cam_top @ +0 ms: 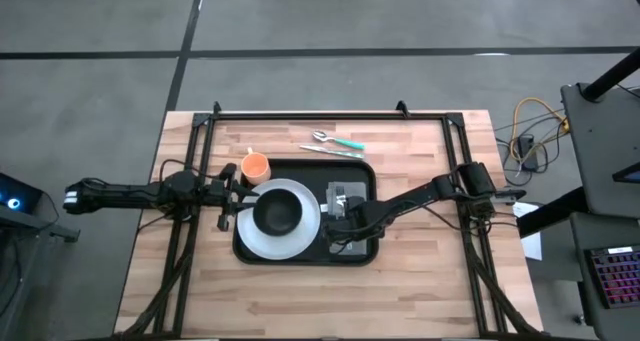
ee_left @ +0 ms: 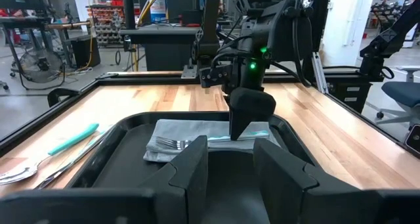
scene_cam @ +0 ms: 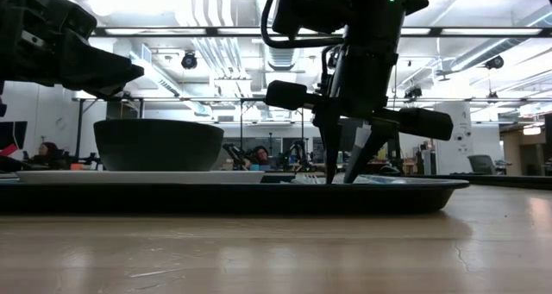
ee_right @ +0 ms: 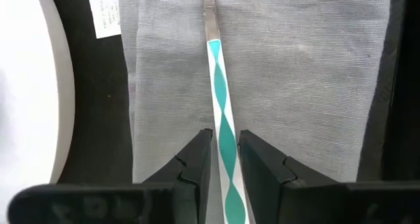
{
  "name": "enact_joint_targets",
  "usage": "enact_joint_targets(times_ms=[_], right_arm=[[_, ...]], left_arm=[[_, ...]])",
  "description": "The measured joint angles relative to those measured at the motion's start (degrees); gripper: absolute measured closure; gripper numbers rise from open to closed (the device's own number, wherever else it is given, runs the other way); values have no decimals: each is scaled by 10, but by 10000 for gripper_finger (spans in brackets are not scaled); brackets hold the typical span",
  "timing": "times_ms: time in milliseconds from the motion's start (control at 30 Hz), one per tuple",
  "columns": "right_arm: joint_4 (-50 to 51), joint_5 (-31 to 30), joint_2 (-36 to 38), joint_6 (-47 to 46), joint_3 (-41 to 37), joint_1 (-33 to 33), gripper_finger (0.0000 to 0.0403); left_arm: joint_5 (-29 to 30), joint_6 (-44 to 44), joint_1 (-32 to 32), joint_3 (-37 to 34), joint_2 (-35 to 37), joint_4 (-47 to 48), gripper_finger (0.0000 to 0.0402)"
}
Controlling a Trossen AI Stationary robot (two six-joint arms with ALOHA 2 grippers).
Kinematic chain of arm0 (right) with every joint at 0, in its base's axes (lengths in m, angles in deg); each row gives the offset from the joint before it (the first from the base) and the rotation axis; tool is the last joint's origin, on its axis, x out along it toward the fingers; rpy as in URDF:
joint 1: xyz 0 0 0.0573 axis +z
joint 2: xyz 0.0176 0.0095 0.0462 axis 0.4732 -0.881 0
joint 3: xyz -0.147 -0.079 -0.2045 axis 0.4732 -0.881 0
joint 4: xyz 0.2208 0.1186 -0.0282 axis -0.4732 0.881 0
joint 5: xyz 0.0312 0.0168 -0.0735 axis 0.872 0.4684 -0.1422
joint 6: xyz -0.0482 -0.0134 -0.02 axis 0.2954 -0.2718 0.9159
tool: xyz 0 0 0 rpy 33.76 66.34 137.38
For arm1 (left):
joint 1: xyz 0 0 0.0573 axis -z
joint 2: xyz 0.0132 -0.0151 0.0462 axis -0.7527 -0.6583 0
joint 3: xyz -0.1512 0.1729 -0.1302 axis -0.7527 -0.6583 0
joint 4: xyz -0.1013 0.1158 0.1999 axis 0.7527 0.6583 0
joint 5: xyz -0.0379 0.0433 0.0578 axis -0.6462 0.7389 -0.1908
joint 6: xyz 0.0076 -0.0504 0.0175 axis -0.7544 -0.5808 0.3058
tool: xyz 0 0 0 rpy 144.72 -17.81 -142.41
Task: Set up tray
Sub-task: Put the blue fork on the gray tablecloth on the black table tray
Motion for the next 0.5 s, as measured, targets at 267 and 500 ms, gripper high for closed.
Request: enact_joint_targets(times_ms=[267,500], right_arm=[[-1,13,0,12,0,0,336],[-6,28,-13,16,-1,0,360]], left_arm=[[0,0,0,0,0,0,297],[0,0,0,0,0,0,297]])
